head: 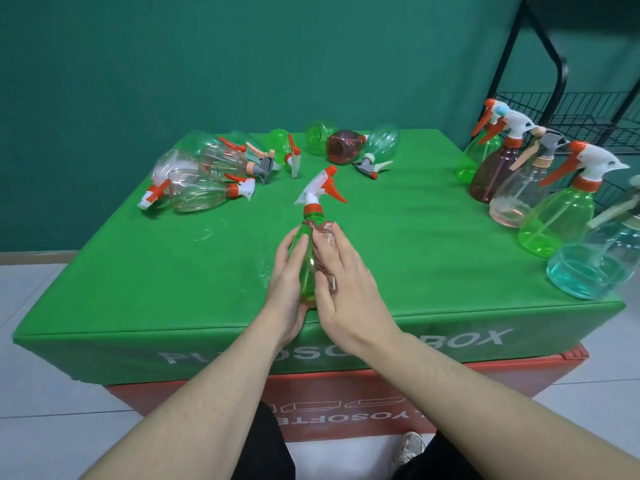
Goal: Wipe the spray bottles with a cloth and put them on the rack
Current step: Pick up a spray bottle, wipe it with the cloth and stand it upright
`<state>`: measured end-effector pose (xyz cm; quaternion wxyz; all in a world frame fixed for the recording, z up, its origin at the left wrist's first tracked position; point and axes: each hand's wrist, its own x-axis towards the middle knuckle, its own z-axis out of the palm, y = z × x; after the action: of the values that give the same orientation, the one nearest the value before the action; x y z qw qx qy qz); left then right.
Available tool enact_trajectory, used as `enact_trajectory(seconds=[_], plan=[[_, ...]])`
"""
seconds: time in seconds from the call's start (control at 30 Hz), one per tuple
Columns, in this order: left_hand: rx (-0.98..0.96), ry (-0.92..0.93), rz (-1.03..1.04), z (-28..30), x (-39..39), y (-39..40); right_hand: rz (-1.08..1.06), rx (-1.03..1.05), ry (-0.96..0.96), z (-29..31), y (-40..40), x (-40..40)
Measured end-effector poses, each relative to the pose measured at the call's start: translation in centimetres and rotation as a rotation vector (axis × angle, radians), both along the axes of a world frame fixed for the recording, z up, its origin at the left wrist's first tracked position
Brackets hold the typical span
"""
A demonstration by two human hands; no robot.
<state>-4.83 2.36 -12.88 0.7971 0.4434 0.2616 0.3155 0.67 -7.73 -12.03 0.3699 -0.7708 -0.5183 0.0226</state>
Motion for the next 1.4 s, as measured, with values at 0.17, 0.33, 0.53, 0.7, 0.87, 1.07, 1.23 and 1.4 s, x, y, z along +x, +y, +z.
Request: enact_trajectory(seconds=[0.17,0.33,0.53,0.7,0.87,1.07,1.23,1.4], plan=[[-0.035,-0.024,0.021,0.1,-0.2,0.1,0.031,-0.068,-0.04,-1.0,-1.4,-1.1],[-0.019,-0.045,0.027,0.1,-0.2,0.2,0.038,-0.077,-0.032,-1.3,-2.5,-1.4],[0.029,0.014,-0.041,0.1,0.0,0.0,0.018,-0.085,-0.063,-0.5,-2.4,-0.8],[0.082,0.022,-0.068,-0.1,0.1,-0.1,-0.02,-0.042,-0.069,0.9,-1.2,0.3],[0.099,0.061,-0.09,-0.2,-0.1,-0.1,-0.018,-0.031,-0.057,2.2,1.1,1.9],[0.039,0.043,-0.103,0.2,-0.4,-0.1,-0.011,-0.063,0.107,3.7,2.8,2.8],[-0.008,0.03,-0.08,-0.3,-0.3,0.1,-0.063,-0.03,0.191,3.3,3.0,2.3],[0.009,0.017,-0.062,-0.6,0.0,0.3,-0.027,-0.009,0.065,1.9,1.6,1.4]])
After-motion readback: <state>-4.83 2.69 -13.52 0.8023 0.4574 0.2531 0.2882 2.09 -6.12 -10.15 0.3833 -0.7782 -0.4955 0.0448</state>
